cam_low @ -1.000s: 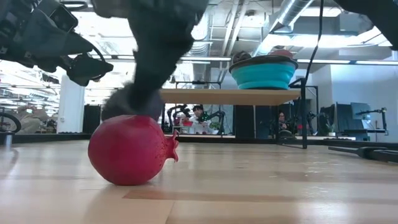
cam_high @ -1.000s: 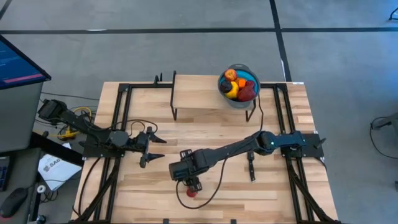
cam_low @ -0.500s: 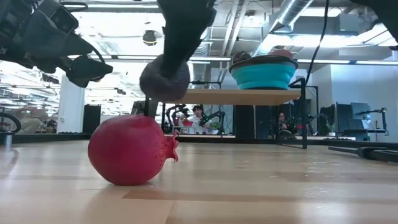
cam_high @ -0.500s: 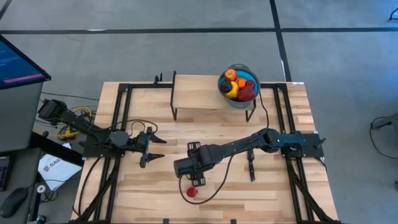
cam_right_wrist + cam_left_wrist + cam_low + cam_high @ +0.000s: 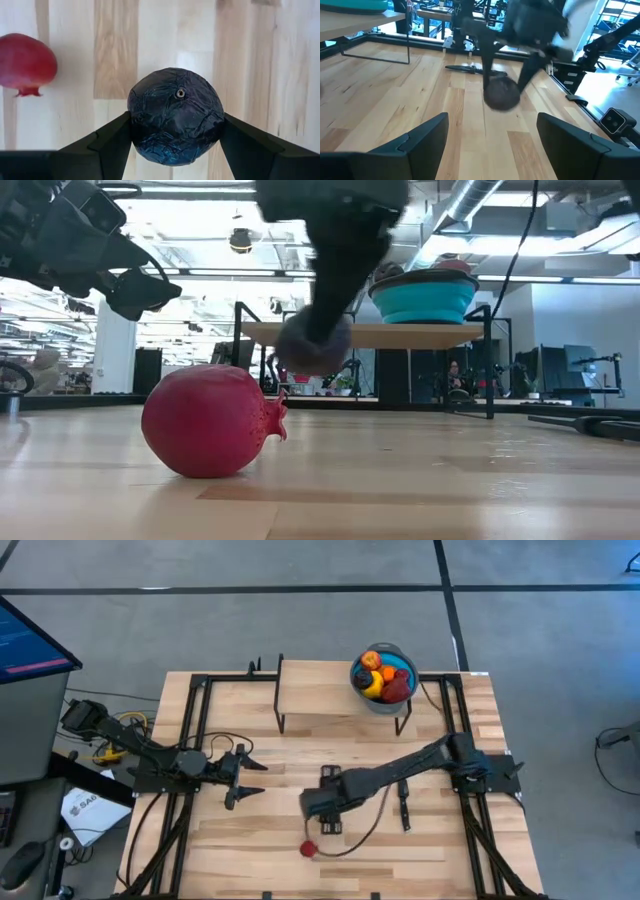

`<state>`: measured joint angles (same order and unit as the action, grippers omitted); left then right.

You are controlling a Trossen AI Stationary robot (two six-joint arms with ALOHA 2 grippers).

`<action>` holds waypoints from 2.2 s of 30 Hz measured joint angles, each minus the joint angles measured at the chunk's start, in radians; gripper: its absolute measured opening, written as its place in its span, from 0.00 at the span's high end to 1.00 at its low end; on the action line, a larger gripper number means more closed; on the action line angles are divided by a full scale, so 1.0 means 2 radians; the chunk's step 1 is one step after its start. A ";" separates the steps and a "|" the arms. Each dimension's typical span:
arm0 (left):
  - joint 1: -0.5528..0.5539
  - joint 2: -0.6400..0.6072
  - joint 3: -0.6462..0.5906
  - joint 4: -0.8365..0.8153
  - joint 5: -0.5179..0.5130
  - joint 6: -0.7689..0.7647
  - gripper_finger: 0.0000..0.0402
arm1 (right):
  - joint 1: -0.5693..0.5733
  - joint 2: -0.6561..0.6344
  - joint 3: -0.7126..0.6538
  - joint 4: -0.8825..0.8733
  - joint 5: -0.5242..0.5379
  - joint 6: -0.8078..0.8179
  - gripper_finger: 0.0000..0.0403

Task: Pick & Place Fruit
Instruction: Put the plum into the strainer bowl, then put the pomegranate into the strainer bowl

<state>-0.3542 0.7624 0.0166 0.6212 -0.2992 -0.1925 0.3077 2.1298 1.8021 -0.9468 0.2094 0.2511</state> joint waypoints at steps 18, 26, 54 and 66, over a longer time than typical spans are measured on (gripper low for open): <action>0.000 0.000 0.000 0.003 -0.008 0.002 0.26 | 0.011 -0.411 -0.298 0.258 0.434 0.098 0.34; 0.000 0.000 0.000 0.004 -0.008 0.002 0.26 | -0.113 -0.447 -0.299 0.181 0.372 0.138 0.34; 0.000 0.000 0.000 0.004 -0.008 0.002 0.26 | -0.196 -0.432 -0.299 0.100 0.304 0.159 0.04; 0.000 0.000 0.000 0.004 -0.008 0.002 0.26 | -0.146 -0.432 -0.299 0.178 0.358 0.076 0.09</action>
<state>-0.3542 0.7624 0.0170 0.6289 -0.3145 -0.1890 0.0164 1.2648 1.2045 -0.5907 0.9256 0.4031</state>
